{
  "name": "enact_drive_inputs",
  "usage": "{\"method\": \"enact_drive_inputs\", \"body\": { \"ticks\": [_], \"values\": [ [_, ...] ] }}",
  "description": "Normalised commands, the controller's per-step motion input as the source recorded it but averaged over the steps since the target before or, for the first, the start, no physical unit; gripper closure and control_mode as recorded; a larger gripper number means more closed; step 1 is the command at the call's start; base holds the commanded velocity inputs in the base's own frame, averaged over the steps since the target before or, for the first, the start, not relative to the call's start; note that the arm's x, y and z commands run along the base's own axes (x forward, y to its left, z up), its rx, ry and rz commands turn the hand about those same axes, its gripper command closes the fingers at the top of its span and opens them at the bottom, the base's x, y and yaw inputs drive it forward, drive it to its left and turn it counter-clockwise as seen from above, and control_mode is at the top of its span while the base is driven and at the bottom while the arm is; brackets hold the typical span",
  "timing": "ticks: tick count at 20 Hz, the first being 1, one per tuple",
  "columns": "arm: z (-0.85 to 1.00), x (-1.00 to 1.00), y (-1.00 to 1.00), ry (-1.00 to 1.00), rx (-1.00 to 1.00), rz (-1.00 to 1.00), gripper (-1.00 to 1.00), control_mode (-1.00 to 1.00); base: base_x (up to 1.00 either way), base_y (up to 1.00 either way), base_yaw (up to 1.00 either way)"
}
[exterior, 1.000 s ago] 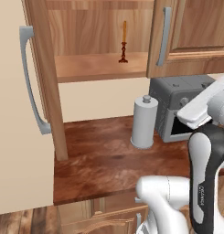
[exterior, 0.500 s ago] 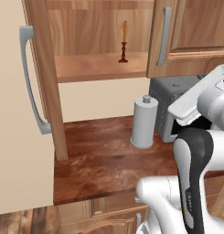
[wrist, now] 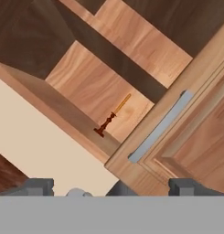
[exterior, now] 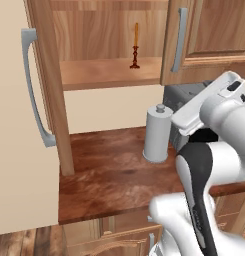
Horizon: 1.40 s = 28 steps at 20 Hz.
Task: Pick the candle and candle from the dining table and place them in the open cabinet. Close the cabinet after placing the objects.
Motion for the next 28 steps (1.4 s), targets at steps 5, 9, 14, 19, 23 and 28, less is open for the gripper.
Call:
{"method": "enact_drive_inputs", "body": {
  "ticks": [5, 9, 14, 19, 23, 28],
  "values": [
    [-0.34, 0.61, 0.02, -0.15, 0.0, -0.12, -1.0, -1.0, 0.0, 0.0, 0.0],
    [-0.3, 0.23, 0.43, -0.23, -0.02, -0.2, -1.0, -1.0, 0.0, 0.0, 0.0],
    [-0.17, 0.0, 0.5, -0.12, -0.04, -0.18, -1.0, -1.0, 0.0, 0.0, 0.0],
    [-0.17, 0.05, 0.01, -0.05, -0.01, 0.0, -1.0, -1.0, 0.0, 0.0, 0.0],
    [-0.33, 0.08, 0.0, -0.22, 0.0, 0.0, -1.0, -1.0, 0.0, 0.0, 0.0],
    [-0.13, 0.0, 0.0, -0.07, -0.01, 0.0, -1.0, -1.0, 0.0, 0.0, 0.0]
  ]
}}
